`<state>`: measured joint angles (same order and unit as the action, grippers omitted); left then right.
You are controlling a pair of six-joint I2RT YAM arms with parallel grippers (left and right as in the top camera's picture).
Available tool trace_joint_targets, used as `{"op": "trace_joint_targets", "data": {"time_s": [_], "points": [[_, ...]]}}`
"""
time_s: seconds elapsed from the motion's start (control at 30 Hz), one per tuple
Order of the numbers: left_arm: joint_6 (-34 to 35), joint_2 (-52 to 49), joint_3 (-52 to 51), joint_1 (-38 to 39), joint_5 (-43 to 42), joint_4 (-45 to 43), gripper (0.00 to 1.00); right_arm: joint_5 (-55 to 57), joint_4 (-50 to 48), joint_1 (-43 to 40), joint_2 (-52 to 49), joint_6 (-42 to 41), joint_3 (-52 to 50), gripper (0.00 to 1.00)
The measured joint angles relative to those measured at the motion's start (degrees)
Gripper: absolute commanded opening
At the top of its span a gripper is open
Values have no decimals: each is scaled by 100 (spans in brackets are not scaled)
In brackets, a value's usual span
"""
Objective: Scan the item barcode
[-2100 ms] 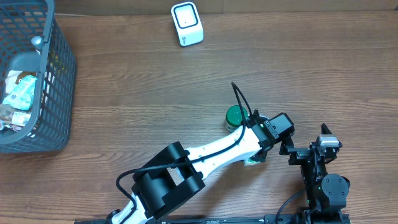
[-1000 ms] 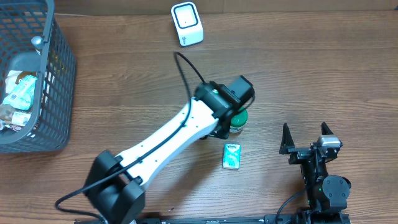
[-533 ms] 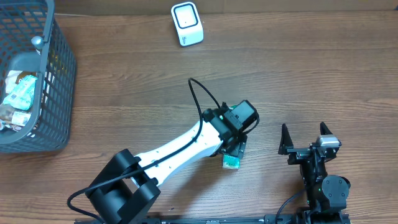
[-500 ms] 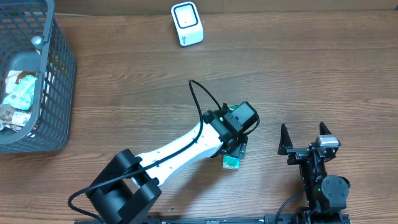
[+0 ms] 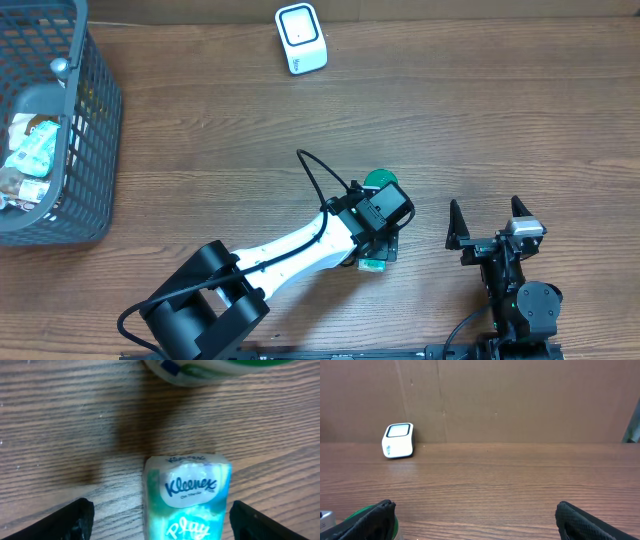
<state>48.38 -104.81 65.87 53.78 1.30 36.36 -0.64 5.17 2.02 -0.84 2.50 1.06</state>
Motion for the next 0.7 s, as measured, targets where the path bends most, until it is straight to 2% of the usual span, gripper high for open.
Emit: {"op": "trace_joint_targets", "data": {"time_s": [0.33, 0.43, 0.7], "points": [[428, -111, -59, 4, -4, -118, 36, 0, -2, 0, 0, 0, 0, 100], [514, -149, -59, 4, -7, -138, 32, 0, -4, 0, 0, 0, 0, 100], [570, -149, -57, -304, -74, 9, 38, 0, 0, 0, 0, -2, 0, 100]]}}
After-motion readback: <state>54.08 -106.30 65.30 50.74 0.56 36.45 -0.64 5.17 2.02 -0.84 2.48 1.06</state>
